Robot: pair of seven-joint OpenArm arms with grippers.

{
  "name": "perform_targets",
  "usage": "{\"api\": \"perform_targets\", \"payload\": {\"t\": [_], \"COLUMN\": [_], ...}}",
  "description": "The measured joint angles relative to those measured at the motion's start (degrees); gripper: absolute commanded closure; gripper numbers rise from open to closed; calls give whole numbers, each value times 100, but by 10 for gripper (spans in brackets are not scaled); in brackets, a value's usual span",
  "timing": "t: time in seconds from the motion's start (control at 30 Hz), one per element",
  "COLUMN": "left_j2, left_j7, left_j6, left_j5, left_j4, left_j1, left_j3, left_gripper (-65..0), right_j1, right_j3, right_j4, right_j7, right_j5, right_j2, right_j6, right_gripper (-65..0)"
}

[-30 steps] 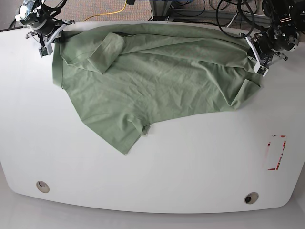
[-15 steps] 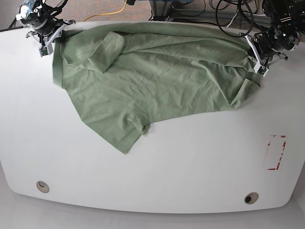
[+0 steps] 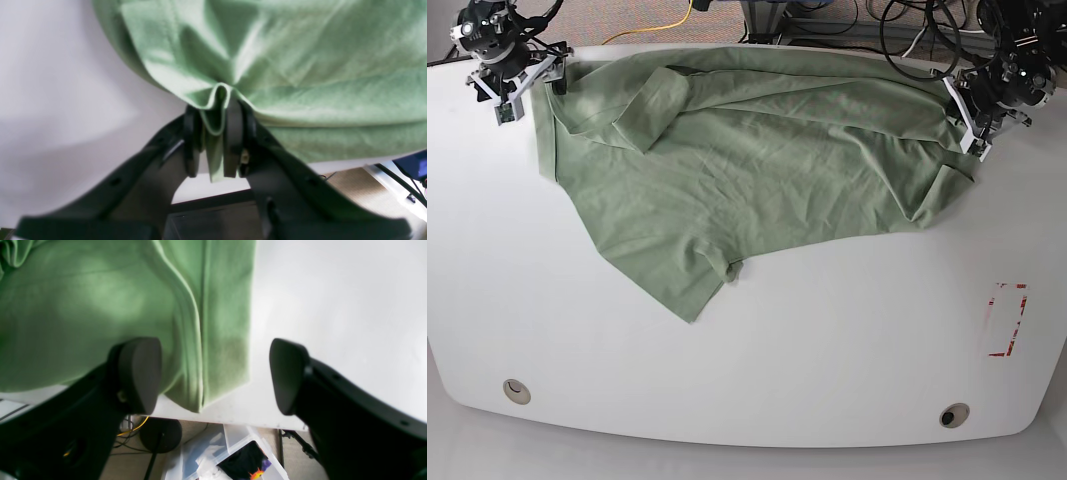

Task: Layout the t-shirt on the table in an organized manner, then fold the t-shirt properly
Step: 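Open both grippers and release the collar corners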

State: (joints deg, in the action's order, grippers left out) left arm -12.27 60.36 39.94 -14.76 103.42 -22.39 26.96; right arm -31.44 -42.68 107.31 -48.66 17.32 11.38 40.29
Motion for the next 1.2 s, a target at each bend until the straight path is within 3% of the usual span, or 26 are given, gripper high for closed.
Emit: {"api": "perform_targets", "payload": {"t": [0.1,0.23,0.5,0.83,1.07,1.2], "left_j2": [20,28,28,28,31,31], "left_j7": [11,4,9,9,9,9], "left_j6": [2,2,2,2,2,2], "left_j5": [15,20,39,37,37,33], "left_j4": [79,122,122,122,122,122], "left_j1": [0,11,15,15,15,17], "left_j3": [74,188,190,192,190,186], "left_gripper": [-40,-46,-107,-122,-265,-290], "right_j1": [31,61,221,321,404,433], "right_j3": [-24,-24,-2,-2,-2,-2], "right_j4": [0,4,387,407,426,428], "right_j7": [-2,-2,17,-52,-7,-4], "right_j5": [-24,-15,4,-52,-46,-42], "right_j2": [2,7,-39,-26,2,4], "right_j6": [-13,-22,-24,-20,-22,-20], "right_gripper": [-461,-468,-468,-468,-469,-469]}}
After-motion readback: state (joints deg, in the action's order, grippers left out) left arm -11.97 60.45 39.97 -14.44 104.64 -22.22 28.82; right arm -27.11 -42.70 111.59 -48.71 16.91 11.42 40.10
